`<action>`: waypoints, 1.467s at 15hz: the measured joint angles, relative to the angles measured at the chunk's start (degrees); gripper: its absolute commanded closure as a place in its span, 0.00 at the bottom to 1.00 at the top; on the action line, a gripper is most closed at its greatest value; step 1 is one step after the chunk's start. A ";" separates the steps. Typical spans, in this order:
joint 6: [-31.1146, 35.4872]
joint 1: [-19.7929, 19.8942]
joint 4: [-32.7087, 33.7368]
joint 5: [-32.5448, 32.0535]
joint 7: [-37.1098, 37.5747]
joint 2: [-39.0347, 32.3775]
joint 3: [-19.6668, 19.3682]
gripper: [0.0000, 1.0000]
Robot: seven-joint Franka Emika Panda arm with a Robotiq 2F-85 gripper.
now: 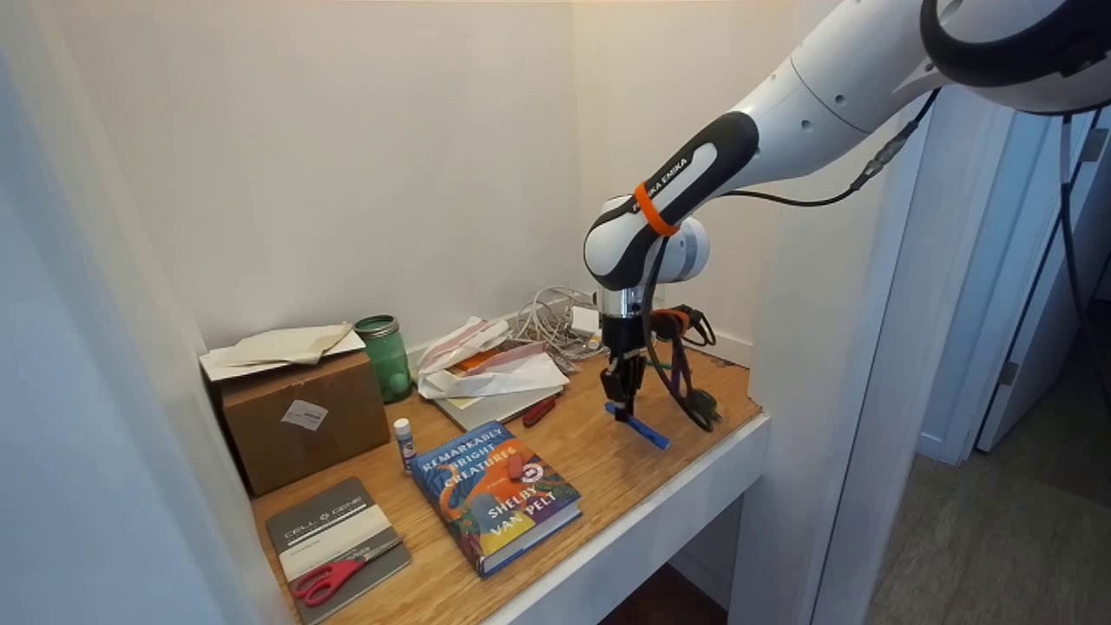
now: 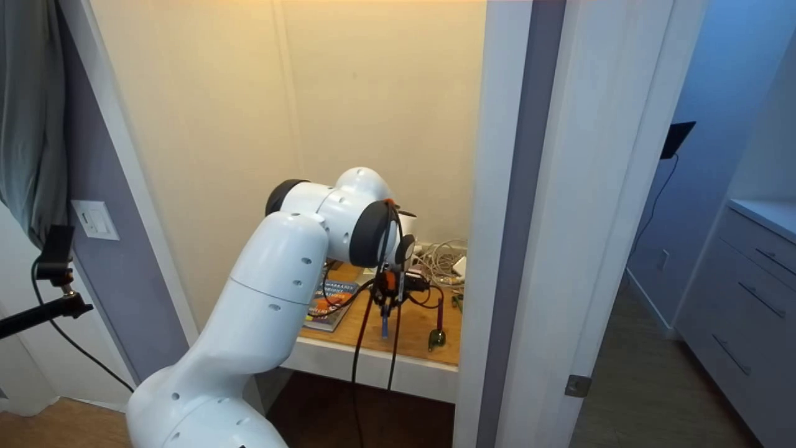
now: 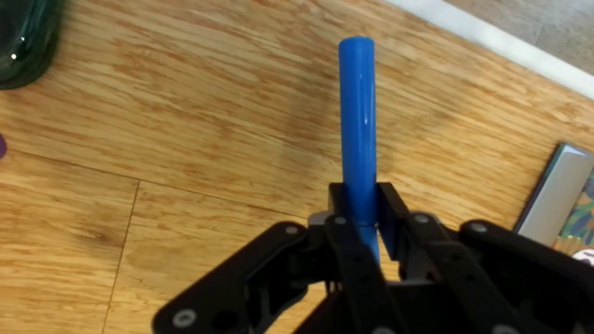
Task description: Put the blue marker in an upright position
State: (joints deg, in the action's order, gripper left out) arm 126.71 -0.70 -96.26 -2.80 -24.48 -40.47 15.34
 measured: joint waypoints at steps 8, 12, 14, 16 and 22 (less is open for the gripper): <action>15.86 4.15 -13.32 7.45 -8.31 6.56 3.05 0.96; 20.85 7.02 -17.75 11.95 -13.61 9.02 5.63 0.96; 23.80 8.62 -19.33 15.11 -16.95 9.47 7.39 0.96; 26.92 10.52 -20.67 18.73 -20.79 9.46 9.59 0.96; 34.75 18.15 -24.23 28.49 -32.55 9.04 17.99 0.96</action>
State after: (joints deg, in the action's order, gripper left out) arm 161.46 17.45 -120.49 25.68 -57.03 -31.43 33.33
